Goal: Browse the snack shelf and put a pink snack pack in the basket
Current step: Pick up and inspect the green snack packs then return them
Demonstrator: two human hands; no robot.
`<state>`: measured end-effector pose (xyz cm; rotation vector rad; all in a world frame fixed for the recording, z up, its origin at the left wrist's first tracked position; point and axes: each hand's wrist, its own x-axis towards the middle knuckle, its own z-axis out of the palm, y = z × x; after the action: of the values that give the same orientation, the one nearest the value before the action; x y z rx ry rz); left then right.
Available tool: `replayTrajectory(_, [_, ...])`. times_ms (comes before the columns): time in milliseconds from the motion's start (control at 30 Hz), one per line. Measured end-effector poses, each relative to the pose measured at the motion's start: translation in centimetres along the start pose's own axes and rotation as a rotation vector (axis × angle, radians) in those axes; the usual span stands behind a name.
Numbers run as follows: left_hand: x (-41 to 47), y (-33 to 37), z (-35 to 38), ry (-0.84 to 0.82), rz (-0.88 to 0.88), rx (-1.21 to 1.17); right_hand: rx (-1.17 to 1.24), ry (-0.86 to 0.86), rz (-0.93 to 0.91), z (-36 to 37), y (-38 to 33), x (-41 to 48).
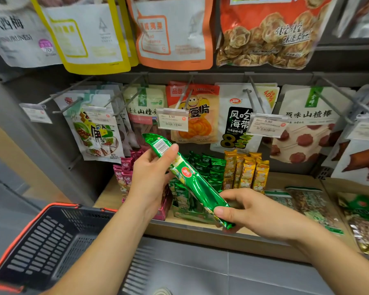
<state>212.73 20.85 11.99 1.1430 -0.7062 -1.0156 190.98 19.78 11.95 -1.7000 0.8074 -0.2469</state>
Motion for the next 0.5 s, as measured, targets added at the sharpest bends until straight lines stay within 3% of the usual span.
replayTrajectory(233, [-0.6,-1.2,1.1,-0.131,-0.05,0.01,0.126,0.149,-0.065,0.8,0.3,0.7])
replayTrajectory(500, [-1.8,-2.3,1.7,-0.242,-0.114,0.165,0.004,0.333,-0.024,0.2,0.8,0.9])
